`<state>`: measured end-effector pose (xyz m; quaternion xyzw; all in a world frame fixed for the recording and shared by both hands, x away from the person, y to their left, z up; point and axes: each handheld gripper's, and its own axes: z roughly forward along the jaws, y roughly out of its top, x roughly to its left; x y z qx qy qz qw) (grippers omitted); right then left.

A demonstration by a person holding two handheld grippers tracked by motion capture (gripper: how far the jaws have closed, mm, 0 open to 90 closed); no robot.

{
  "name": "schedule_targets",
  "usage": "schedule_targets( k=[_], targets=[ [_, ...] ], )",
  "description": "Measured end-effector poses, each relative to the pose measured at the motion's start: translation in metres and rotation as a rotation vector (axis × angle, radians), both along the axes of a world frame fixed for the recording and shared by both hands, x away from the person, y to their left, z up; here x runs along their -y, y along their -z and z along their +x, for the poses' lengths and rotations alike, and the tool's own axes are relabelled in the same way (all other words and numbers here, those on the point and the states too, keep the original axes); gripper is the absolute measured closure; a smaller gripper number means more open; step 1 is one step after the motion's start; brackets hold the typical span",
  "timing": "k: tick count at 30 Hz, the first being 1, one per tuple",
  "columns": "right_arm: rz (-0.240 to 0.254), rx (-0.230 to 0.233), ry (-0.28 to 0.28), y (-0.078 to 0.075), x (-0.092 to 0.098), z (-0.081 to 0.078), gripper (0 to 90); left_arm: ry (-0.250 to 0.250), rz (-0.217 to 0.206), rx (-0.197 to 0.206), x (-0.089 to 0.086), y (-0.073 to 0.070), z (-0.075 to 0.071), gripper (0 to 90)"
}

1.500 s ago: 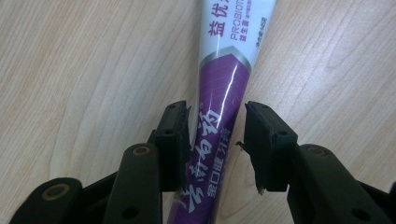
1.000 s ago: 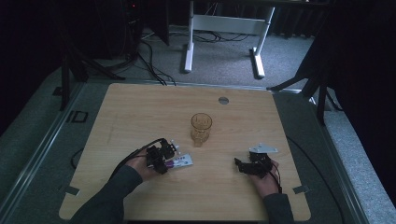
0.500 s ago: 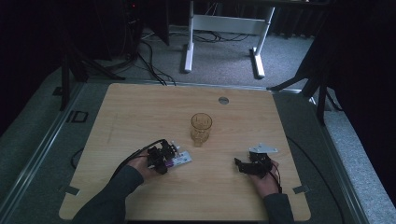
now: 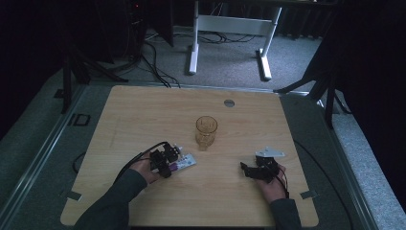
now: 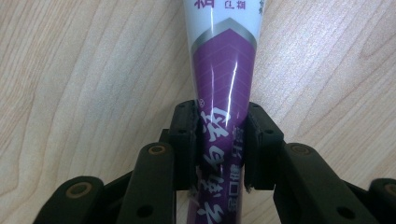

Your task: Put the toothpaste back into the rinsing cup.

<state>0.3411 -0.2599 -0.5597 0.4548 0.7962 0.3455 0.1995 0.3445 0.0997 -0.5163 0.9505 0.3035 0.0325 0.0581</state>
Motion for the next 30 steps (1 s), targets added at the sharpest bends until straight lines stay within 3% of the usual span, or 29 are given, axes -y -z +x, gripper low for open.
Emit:
schedule_targets(
  k=[11,14,23,30],
  targets=[
    [0.0,-0.001,0.001,0.0,0.0,0.0,23.5,-0.019,0.0,-0.015,-0.002,-0.004,0.001,72.7],
    [0.0,-0.001,0.0,0.0,0.0,0.0,23.5,-0.03,0.001,-0.004,-0.004,-0.005,0.001,73.1],
    [-0.001,0.0,0.0,0.0,0.0,0.0,23.5,-0.045,-0.05,0.027,-0.01,-0.015,0.0,73.4],
    [0.001,0.0,0.0,0.0,0.0,0.0,23.5,-0.095,-0.117,0.076,-0.016,-0.025,0.001,73.4]
  ],
)
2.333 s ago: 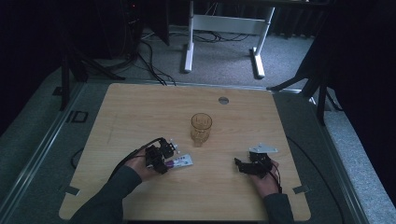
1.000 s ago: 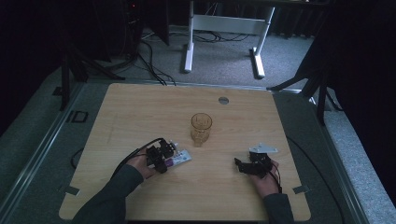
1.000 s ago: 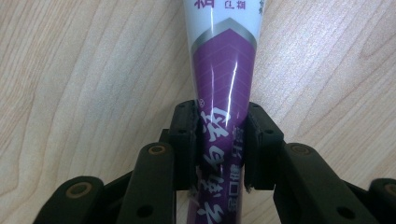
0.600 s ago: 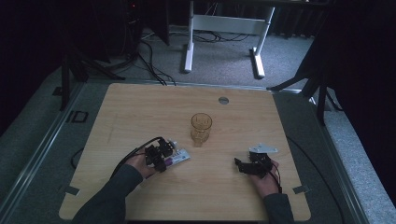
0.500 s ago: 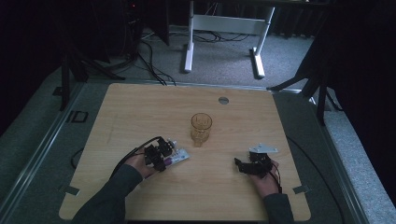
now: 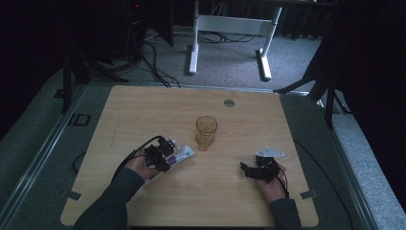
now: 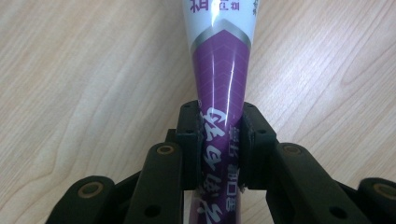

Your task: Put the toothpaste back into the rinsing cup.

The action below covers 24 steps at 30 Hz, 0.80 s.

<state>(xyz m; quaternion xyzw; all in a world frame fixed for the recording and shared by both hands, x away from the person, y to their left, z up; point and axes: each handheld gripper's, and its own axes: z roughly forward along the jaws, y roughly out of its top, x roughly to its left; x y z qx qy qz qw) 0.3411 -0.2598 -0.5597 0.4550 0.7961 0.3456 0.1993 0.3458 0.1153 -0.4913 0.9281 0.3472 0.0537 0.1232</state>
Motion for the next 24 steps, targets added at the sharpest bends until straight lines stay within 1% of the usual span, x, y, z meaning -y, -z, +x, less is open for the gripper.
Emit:
schedule_targets(
  k=[4,9,11,12,13,14,15,17,18,19,21,24],
  targets=[
    [-0.001,0.001,-0.001,0.0,0.0,0.0,23.5,-0.026,-0.022,0.017,-0.004,-0.004,0.001,73.3],
    [-0.001,0.001,0.0,0.0,0.0,0.0,23.5,-0.079,-0.05,0.056,-0.01,-0.007,0.002,73.3],
    [-0.001,0.001,-0.001,0.0,0.0,0.0,23.5,-0.087,-0.054,0.06,-0.011,-0.008,0.002,73.4],
    [0.0,0.0,0.0,0.0,0.0,0.0,23.5,-0.098,-0.076,0.074,-0.013,-0.011,0.002,73.4],
    [0.0,0.001,0.001,0.0,0.0,0.0,23.5,-0.104,-0.088,0.079,-0.013,-0.012,0.002,73.3],
    [0.0,0.001,0.001,0.0,0.0,0.0,23.5,-0.104,-0.088,0.079,-0.013,-0.012,0.002,73.4],
    [0.0,0.0,0.001,0.0,0.0,0.0,23.5,-0.112,-0.106,0.09,-0.014,-0.015,0.002,73.4],
    [0.0,0.0,0.001,0.0,0.0,0.0,23.5,-0.112,-0.106,0.09,-0.014,-0.015,0.002,73.4],
    [0.002,0.0,0.002,0.0,0.0,0.0,23.5,-0.123,-0.133,0.099,-0.015,-0.019,0.003,73.4],
    [0.002,0.0,0.002,0.0,0.0,0.0,23.5,-0.123,-0.133,0.099,-0.015,-0.019,0.003,73.4],
    [0.0,0.001,0.0,0.0,0.0,0.0,23.5,-0.131,-0.148,0.115,-0.016,-0.021,0.003,73.4],
    [0.0,0.001,0.001,0.0,0.0,0.0,23.5,-0.136,-0.152,0.117,-0.016,-0.022,0.003,73.4]
  ],
)
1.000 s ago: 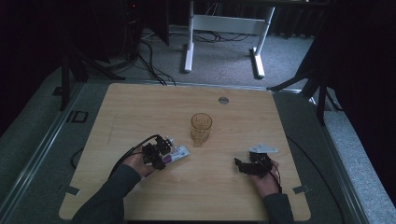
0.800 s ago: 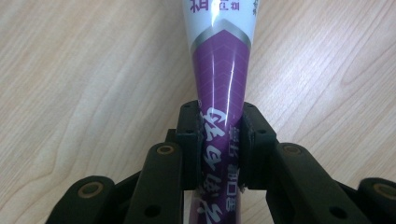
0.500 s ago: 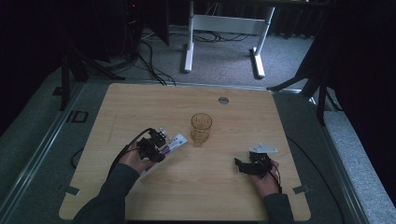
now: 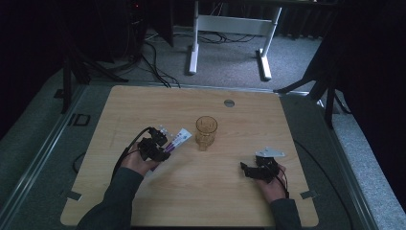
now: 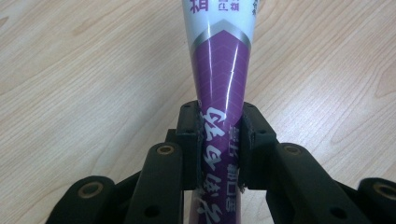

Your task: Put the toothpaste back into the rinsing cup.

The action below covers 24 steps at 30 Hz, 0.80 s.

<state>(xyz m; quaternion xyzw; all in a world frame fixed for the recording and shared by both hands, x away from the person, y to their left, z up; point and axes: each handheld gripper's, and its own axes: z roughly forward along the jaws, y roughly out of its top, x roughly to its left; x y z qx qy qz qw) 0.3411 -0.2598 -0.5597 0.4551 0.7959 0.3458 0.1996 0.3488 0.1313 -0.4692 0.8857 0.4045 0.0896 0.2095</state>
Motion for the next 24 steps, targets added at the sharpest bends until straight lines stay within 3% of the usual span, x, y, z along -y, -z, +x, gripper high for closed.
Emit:
schedule_targets(
  k=[3,24],
  targets=[
    [0.0,-0.001,0.001,0.0,0.0,0.0,23.5,-0.014,0.017,0.02,0.0,0.0,0.0,73.4],
    [0.0,0.0,0.0,0.0,0.0,0.0,23.5,-0.053,-0.026,0.083,0.001,-0.011,0.0,73.5]
  ],
)
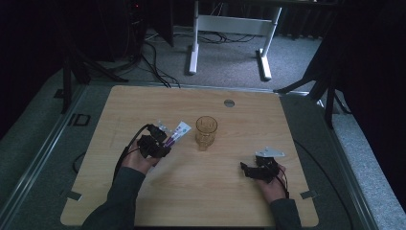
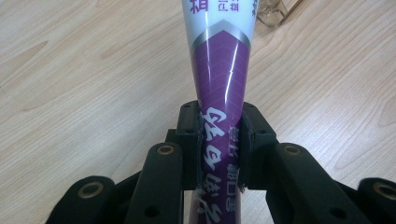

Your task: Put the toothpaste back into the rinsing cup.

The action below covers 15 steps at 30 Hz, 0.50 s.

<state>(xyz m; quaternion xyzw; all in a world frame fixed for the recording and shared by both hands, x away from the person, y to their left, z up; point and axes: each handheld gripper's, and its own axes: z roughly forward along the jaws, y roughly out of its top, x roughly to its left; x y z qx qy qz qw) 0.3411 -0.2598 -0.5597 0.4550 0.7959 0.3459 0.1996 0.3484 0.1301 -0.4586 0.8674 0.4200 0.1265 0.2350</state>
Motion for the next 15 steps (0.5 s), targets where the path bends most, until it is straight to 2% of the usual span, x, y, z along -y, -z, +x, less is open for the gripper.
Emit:
schedule_targets(
  k=[11,15],
  targets=[
    [-0.002,0.001,-0.002,0.0,0.0002,0.0001,23.6,-0.017,-0.022,0.024,0.0006,-0.0041,0.0008,73.5],
    [-0.002,0.003,-0.002,0.0001,0.0002,0.0002,23.5,-0.022,-0.04,0.053,0.0013,-0.0077,0.0001,73.5]
  ],
)
